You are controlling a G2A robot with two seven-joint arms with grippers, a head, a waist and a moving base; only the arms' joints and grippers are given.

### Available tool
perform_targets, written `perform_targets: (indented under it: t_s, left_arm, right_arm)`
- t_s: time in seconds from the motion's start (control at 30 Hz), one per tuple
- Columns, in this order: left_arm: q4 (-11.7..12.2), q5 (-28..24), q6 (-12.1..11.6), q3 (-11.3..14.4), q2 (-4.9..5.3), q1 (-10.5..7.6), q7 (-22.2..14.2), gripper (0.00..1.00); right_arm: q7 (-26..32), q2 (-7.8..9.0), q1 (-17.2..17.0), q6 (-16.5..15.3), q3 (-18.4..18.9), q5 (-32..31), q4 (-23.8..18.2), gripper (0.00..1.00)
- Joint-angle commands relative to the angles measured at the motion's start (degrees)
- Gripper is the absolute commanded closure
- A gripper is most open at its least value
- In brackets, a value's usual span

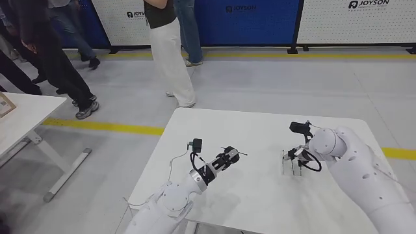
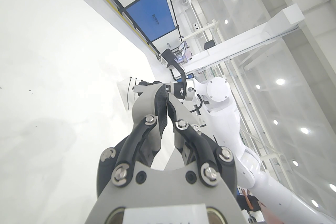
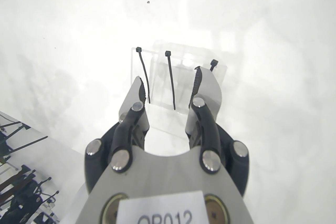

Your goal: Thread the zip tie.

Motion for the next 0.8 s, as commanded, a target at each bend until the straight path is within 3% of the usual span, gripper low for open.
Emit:
perform_targets:
  t_s: [0.0,0.53,0.77]
  left_arm:
    - [0.00,0.00,0.00,0.00,0.00,0.00,0.00,1.00]
    - [0.00,0.00,0.00,0.00,0.00,0.00,0.00,1.00]
    - [0.00,0.00,0.00,0.00,0.00,0.00,0.00,1.00]
  right_arm:
    - [-0.14,-0.37,0.36,-0.23,-0.31,0.15,0.96,0.63]
    - [-0.30,-3.14,3.04,-0.57,-2.46,-0.19,7.12,0.77]
    - [0.15,-4.56,4.41,-0.83,-3.49,-0.44,10.49,0.74]
